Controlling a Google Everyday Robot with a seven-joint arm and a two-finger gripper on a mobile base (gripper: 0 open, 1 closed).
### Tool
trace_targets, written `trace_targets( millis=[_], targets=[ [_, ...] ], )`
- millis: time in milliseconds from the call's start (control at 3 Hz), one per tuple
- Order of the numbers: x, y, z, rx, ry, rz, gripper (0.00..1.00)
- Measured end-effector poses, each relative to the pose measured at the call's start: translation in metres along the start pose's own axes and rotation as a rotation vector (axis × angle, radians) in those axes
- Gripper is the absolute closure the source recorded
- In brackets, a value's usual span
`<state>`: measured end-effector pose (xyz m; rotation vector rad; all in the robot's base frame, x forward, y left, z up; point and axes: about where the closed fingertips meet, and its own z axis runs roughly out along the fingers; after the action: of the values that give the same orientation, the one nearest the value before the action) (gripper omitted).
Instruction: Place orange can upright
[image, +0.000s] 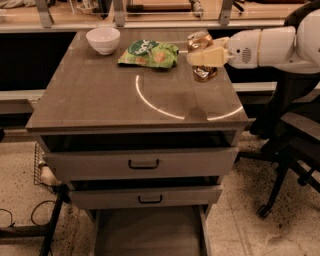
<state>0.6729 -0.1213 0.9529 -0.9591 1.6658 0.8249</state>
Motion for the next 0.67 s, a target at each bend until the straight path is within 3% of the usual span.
trace_targets(
  millis=[667],
  targets=[
    [0.033,0.001,0.007,0.003,-0.145,0.018,1.0]
  ],
)
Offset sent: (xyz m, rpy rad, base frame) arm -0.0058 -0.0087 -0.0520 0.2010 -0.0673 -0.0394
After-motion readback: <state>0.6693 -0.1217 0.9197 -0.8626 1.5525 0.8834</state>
